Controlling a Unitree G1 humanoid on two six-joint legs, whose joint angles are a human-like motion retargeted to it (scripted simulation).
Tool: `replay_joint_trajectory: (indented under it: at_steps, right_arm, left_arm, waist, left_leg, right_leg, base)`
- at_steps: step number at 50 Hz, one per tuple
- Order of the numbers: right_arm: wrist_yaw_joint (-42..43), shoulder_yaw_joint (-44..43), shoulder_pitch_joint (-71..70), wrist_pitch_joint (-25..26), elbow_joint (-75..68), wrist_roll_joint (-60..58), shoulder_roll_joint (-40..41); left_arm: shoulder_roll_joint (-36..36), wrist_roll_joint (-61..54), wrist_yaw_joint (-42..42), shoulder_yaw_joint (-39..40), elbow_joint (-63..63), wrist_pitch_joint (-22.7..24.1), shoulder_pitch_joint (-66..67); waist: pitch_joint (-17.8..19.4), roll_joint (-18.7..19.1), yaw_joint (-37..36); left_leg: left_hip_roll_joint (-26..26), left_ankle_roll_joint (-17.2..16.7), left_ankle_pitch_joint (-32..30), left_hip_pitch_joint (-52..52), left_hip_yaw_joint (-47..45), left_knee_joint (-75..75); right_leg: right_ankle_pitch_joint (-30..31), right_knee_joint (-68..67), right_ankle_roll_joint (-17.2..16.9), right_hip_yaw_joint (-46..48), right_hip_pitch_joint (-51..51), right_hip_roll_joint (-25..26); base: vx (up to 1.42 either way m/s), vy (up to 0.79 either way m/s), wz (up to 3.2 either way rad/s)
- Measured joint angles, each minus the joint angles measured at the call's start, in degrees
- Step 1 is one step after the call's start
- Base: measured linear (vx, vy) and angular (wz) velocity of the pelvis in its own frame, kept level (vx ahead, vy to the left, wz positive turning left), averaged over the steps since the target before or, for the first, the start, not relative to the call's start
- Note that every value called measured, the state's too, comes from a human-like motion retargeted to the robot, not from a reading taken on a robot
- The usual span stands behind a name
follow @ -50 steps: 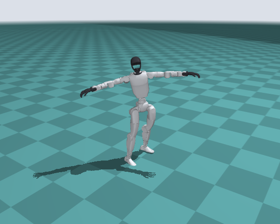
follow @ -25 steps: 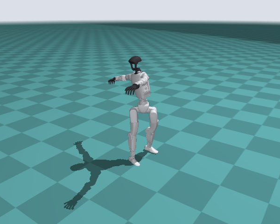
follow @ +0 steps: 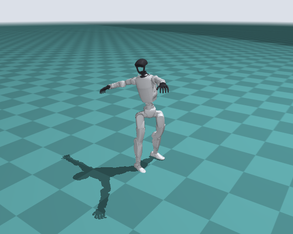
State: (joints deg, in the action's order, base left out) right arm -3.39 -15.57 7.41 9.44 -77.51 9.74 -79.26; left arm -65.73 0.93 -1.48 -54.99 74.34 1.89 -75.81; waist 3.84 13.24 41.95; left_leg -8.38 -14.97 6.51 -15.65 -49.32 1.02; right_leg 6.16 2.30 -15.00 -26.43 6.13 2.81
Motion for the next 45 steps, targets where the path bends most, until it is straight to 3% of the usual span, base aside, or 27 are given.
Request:
replay_joint_trajectory:
  at_steps: [5, 12, 21, 28, 30, 32, 45]
  right_arm:
    - [-0.8, 1.1, -1.6, -0.7, 0.2, -1.9, 0.1]
    - [1.0, 4.8, -3.2, -1.2, 1.0, -1.7, -0.7]
    - [1.8, 7.7, -4.6, -2.2, 1.9, -3.0, -2.2]
    - [3.0, 11.4, -7.3, -2.4, 3.1, -3.4, -3.1]
    - [2.6, 11.6, -8.4, -3.2, 3.1, -5.5, -3.0]
    - [2.7, 13.6, -9.3, -2.6, 3.7, -4.5, -3.2]
    - [4.3, 28.7, -23.7, -2.6, 7.2, -8.5, -3.1]
  left_arm:
    - [-2.7, 2.1, -1.0, 0.3, 0.8, 0.7, 0.9]
    - [-6.9, 0.5, -0.6, 0.7, 1.1, 0.3, 2.8]
    - [-12.4, 1.3, -0.4, 3.1, 1.9, 0.2, 5.2]
    - [-16.0, 0.2, -0.3, 4.9, 3.0, -0.1, 8.0]
    - [-17.1, 2.0, -1.1, 6.6, 3.7, 0.3, 9.5]
    - [-17.4, 0.0, -0.9, 7.2, 3.9, -0.3, 10.6]
    - [-20.5, -0.7, -2.2, 17.1, 5.7, -1.8, 21.3]
  waist:
    - [-0.7, -2.7, -4.2]
    - [-1.9, -5.0, -11.9]
    - [-2.3, -10.1, -23.3]
    - [-2.0, -13.4, -34.2]
    - [-2.4, -14.5, -36.7]
    - [-1.9, -15.3, -40.2]
    - [0.1, -22.2, -63.5]
  left_leg:
    - [-1.9, 1.2, 2.3, 2.0, 6.6, -5.0]
    - [0.3, 0.0, 0.2, 4.2, 17.2, 0.3]
    - [0.8, 1.3, 1.4, 8.7, 31.2, -3.3]
    - [1.6, 1.2, 0.6, 11.7, 42.1, -3.9]
    - [2.3, 2.9, 2.6, 14.1, 45.1, -7.5]
    - [2.7, 1.5, 0.3, 14.1, 48.8, -4.7]
    - [7.9, 2.4, -3.9, 17.3, 65.9, -1.2]
  right_leg:
    - [-2.9, -1.9, 0.0, 6.4, -2.0, -2.2]
    - [-4.9, -4.0, 0.0, 16.0, -2.4, -5.7]
    - [-8.2, -6.1, 0.0, 29.7, -6.6, -9.8]
    - [-9.1, -5.6, 0.0, 40.3, -10.6, -11.2]
    - [-11.2, -8.9, 0.0, 43.9, -10.6, -12.5]
    - [-10.0, -6.0, 0.0, 47.0, -12.6, -12.1]
    - [-11.7, -6.7, 0.2, 64.8, -18.2, -14.8]
  base:
    - [0.02, 0.03, 1.24]
    - [0.00, 0.07, 1.40]
    - [0.03, 0.03, 1.43]
    - [0.03, 0.00, 1.38]
    - [0.04, 0.04, 1.54]
    - [0.02, -0.02, 1.48]
    - [0.03, 0.02, 1.23]
